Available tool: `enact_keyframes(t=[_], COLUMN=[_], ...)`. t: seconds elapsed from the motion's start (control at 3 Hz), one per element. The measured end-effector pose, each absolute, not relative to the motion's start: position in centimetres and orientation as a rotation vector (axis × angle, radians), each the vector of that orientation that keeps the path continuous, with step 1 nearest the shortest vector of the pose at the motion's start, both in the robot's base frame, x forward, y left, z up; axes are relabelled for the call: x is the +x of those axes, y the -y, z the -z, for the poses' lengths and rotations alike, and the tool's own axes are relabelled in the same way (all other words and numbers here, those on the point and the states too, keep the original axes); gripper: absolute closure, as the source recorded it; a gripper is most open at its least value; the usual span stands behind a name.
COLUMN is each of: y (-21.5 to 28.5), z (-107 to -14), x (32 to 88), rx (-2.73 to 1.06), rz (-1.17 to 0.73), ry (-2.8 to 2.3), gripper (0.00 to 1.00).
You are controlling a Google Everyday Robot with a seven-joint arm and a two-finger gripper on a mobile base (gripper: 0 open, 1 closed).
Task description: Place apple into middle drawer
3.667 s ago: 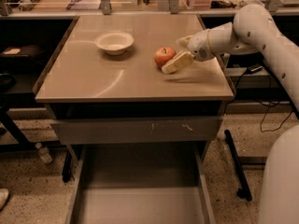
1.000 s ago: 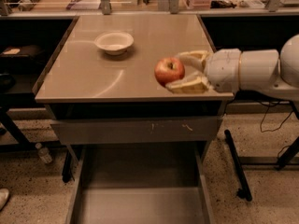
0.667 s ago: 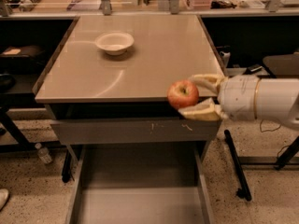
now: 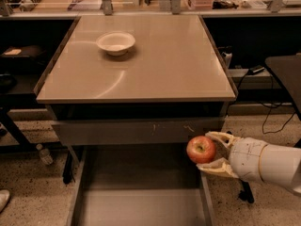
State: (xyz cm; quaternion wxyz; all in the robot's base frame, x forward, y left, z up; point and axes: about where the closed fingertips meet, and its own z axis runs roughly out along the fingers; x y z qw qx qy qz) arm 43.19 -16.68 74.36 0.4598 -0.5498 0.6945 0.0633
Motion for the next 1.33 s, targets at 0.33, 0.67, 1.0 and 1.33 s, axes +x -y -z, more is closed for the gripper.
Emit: enact_keyframes(t=[0.33,0.67,1.0,1.33], y=[16.7,15.8,13.0,10.9], z=[-74.4,-72.5,-65.0,-58.3], x=[43.2,43.3,42.7,43.1], rx=[-1.354,-1.358,-1.381,-1.384], rz=[-0.156,-0.182,-0.246,-0.270], ry=[-1.709,-1.728,-1.810,-1.873], gripper=[1.00,1.00,1.00,1.00])
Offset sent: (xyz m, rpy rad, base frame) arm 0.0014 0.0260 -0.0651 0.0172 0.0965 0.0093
